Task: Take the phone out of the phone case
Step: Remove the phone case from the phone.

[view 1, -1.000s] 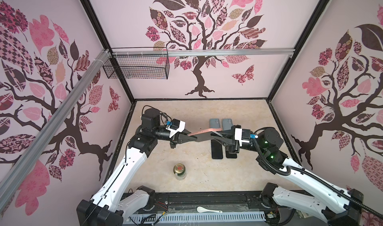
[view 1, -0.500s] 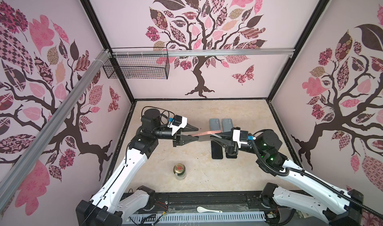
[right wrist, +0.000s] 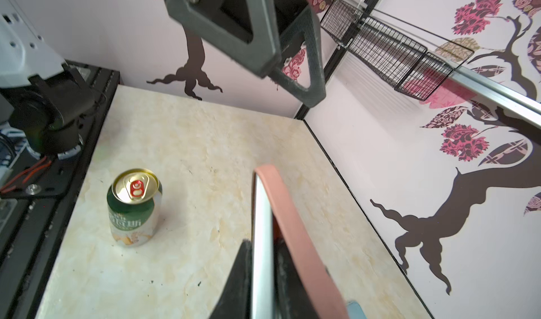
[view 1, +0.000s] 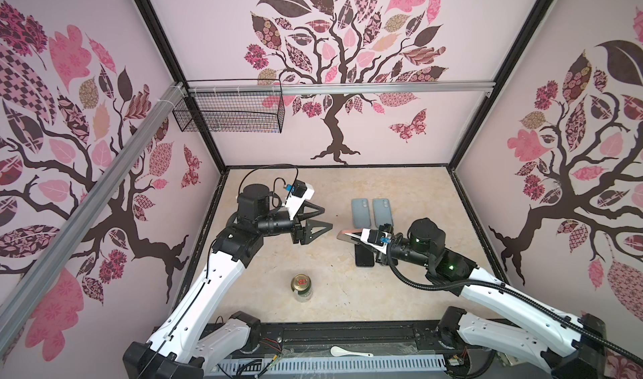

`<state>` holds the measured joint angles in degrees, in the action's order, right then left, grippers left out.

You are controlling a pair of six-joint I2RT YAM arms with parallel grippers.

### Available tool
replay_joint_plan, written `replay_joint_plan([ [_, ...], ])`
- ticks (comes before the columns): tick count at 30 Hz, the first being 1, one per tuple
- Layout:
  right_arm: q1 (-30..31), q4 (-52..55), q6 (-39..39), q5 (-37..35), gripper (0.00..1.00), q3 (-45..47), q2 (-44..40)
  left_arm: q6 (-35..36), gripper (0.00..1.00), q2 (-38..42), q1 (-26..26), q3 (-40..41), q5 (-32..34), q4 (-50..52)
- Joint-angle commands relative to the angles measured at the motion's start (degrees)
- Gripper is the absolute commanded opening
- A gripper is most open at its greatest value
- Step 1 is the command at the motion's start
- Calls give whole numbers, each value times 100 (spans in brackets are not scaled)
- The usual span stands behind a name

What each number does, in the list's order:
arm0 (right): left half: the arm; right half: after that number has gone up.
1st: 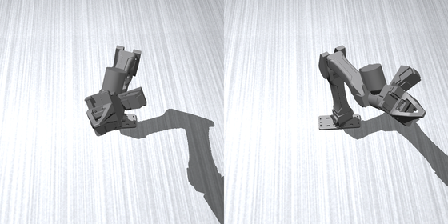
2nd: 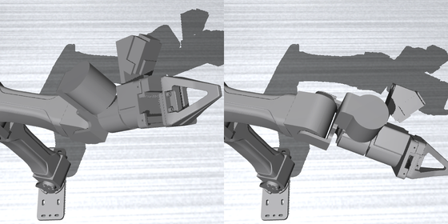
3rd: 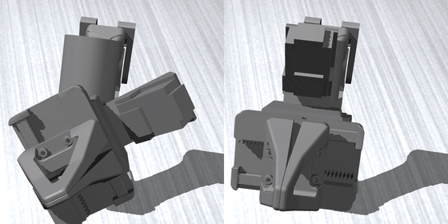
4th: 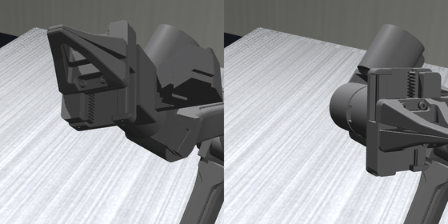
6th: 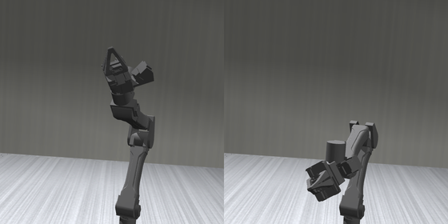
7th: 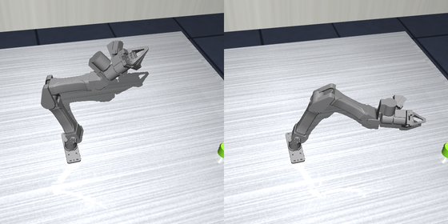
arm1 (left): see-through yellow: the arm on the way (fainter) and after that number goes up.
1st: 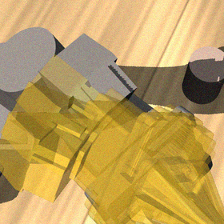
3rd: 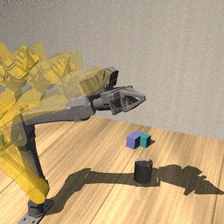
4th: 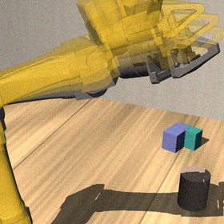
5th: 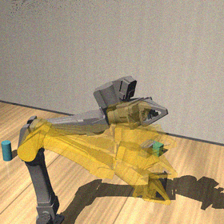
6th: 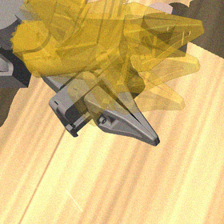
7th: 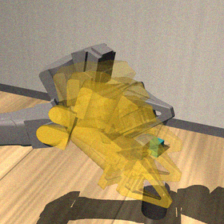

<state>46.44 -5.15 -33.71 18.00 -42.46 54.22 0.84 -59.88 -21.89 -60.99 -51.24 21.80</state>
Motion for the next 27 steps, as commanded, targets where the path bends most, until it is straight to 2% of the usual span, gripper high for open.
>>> replay_joint_plan([
  [1, 18, -132, -570, -123, 0, -187, 181, -399, 70, 84, -53, -198, 426, 494],
  [3, 15, -141, -617, -63, 0, -257, 325, -635, 70, 140, -52, -110, 749, 505],
  [6, 18, -191, -751, 153, 0, -294, 488, -575, 72, 163, -70, -121, 1037, 789],
  [11, 68, -140, -1039, 454, 0, -401, 683, -169, 70, 39, -116, -316, 946, 1371],
  [15, 143, 75, -1246, 652, 0, -564, 831, 223, 69, -210, -486, -553, 1379, 1899],
  [22, 243, 255, -1327, 824, 0, -682, 985, 242, 69, -423, -1118, -668, 1967, 1815],
  [27, 298, 338, -1357, 836, 0, -728, 1027, 153, 69, -611, -1289, -745, 2085, 1752],
])
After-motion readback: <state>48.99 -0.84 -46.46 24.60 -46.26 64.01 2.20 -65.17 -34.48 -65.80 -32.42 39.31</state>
